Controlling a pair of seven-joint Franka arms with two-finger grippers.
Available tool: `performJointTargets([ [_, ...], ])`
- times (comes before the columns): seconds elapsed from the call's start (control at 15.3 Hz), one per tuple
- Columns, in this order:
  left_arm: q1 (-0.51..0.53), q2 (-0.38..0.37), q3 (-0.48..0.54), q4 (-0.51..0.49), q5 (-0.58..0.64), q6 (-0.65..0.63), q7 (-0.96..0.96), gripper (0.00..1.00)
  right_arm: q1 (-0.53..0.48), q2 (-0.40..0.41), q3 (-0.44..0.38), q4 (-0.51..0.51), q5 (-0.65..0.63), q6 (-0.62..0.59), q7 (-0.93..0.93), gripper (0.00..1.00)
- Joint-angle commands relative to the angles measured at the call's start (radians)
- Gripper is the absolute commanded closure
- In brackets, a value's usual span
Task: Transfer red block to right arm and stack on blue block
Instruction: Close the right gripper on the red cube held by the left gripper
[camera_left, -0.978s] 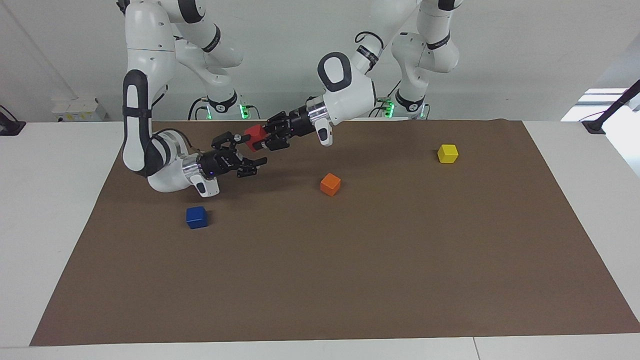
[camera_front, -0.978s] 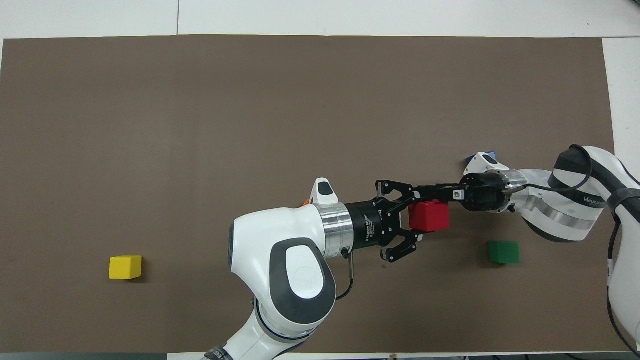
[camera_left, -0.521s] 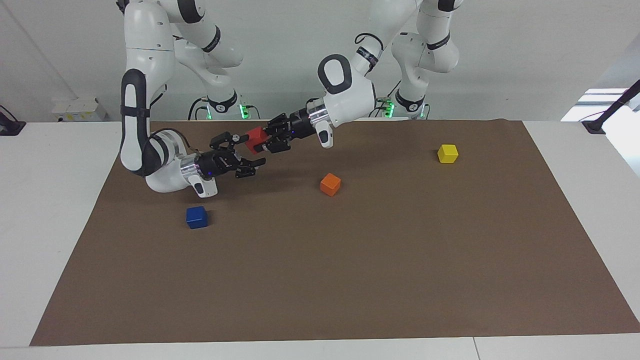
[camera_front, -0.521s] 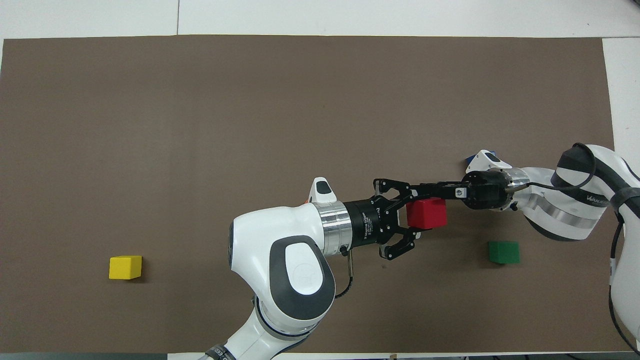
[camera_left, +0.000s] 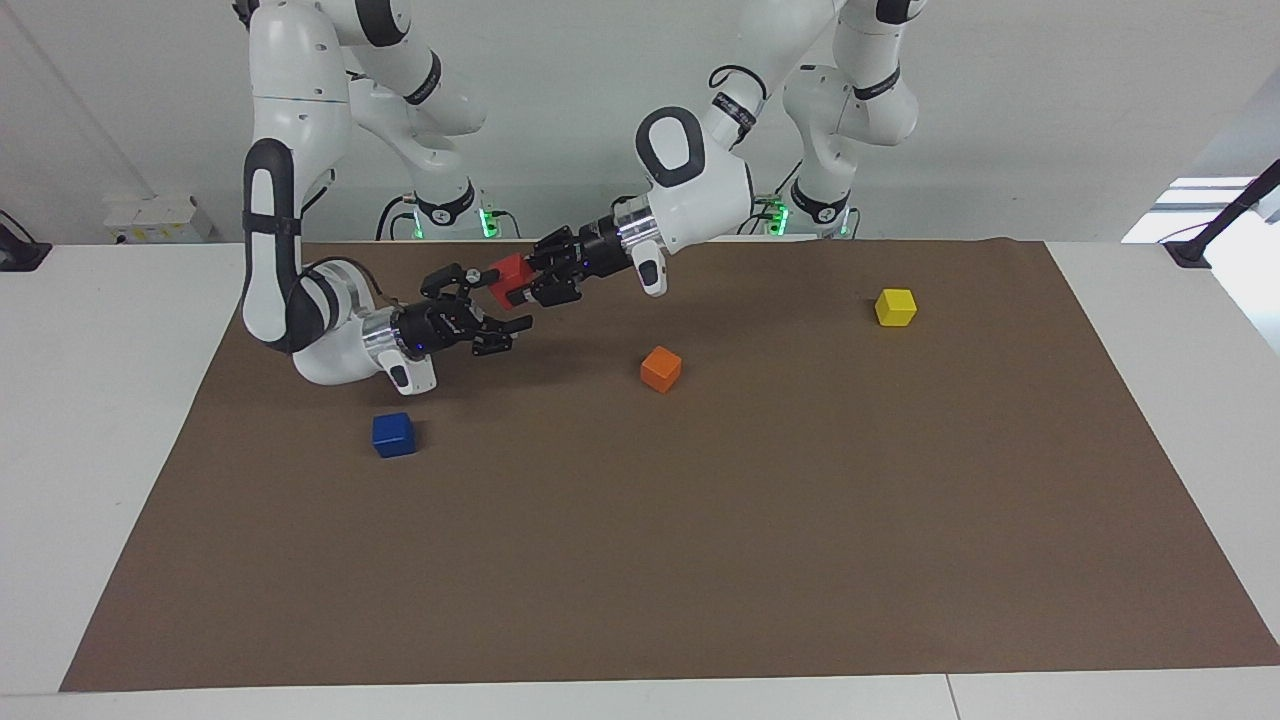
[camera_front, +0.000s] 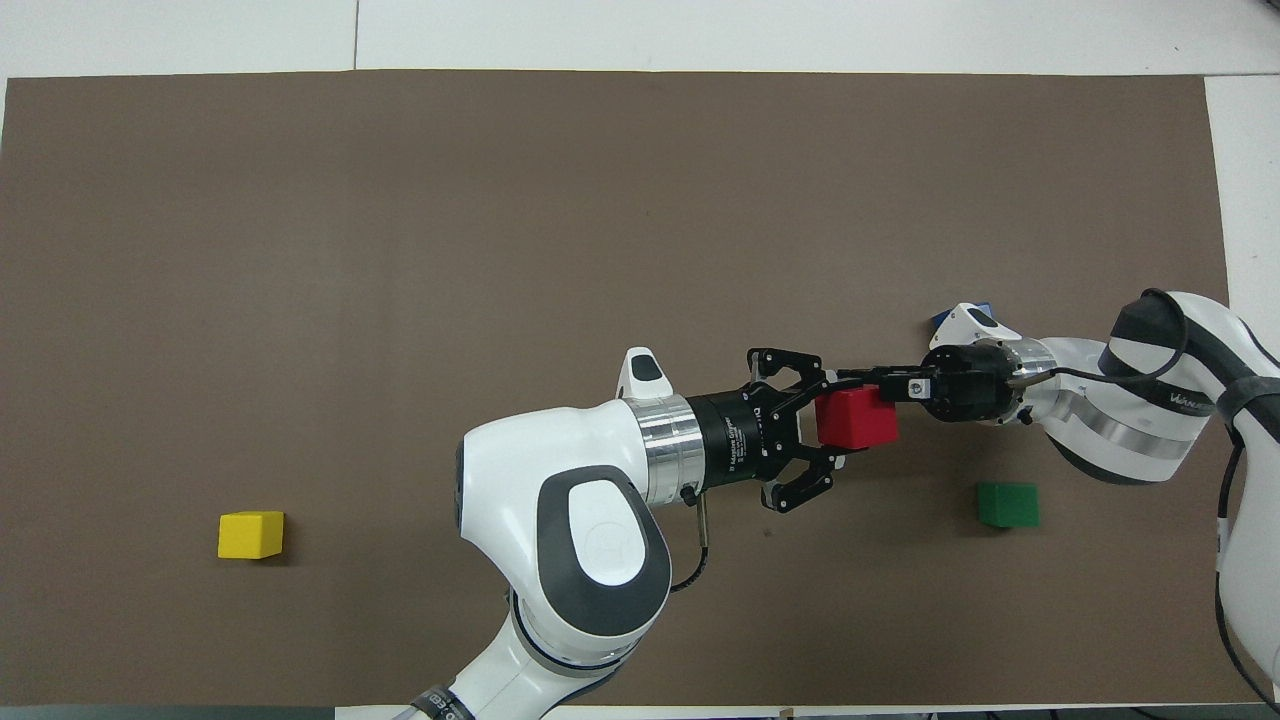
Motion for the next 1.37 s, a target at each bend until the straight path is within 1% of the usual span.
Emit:
performJointTargets([
  [0.0, -0.009, 0.013, 0.006, 0.021, -0.028, 0.020, 0.010, 1.00, -0.005, -0.015, 0.005, -0.032, 0.009, -0.008, -0.029, 0.00],
  [0.26, -0.007, 0.013, 0.006, 0.021, -0.028, 0.019, 0.010, 1.00, -0.004, -0.018, 0.005, -0.032, 0.009, -0.009, -0.029, 0.00],
  [0.33, -0.006, 0.015, 0.006, 0.021, -0.028, 0.017, 0.009, 1.00, -0.005, -0.017, 0.005, -0.032, 0.009, -0.009, -0.029, 0.04],
  [0.52, 0.004, 0.015, 0.004, 0.021, -0.030, 0.014, 0.009, 1.00, -0.005, -0.017, 0.005, -0.031, 0.008, -0.009, -0.027, 0.21],
  [0.72, 0.007, 0.015, 0.004, 0.021, -0.030, 0.013, 0.009, 1.00, -0.007, -0.017, 0.003, -0.026, 0.004, -0.009, -0.024, 0.35],
  [0.85, 0.007, 0.015, 0.004, 0.021, -0.030, 0.010, 0.009, 1.00, -0.008, -0.015, 0.003, -0.023, 0.003, -0.008, -0.021, 0.56],
  [0.91, 0.007, 0.015, 0.006, 0.021, -0.028, 0.010, 0.009, 1.00, -0.008, -0.015, 0.003, -0.022, 0.003, -0.006, -0.023, 0.69],
  [0.98, 0.007, 0.015, 0.006, 0.021, -0.030, 0.010, 0.009, 1.00, -0.008, -0.015, 0.003, -0.022, 0.003, -0.006, -0.018, 0.99],
  [1.3, 0.005, 0.015, 0.006, 0.021, -0.030, 0.013, 0.010, 1.00, -0.011, -0.015, 0.003, -0.023, 0.000, 0.000, -0.012, 1.00],
])
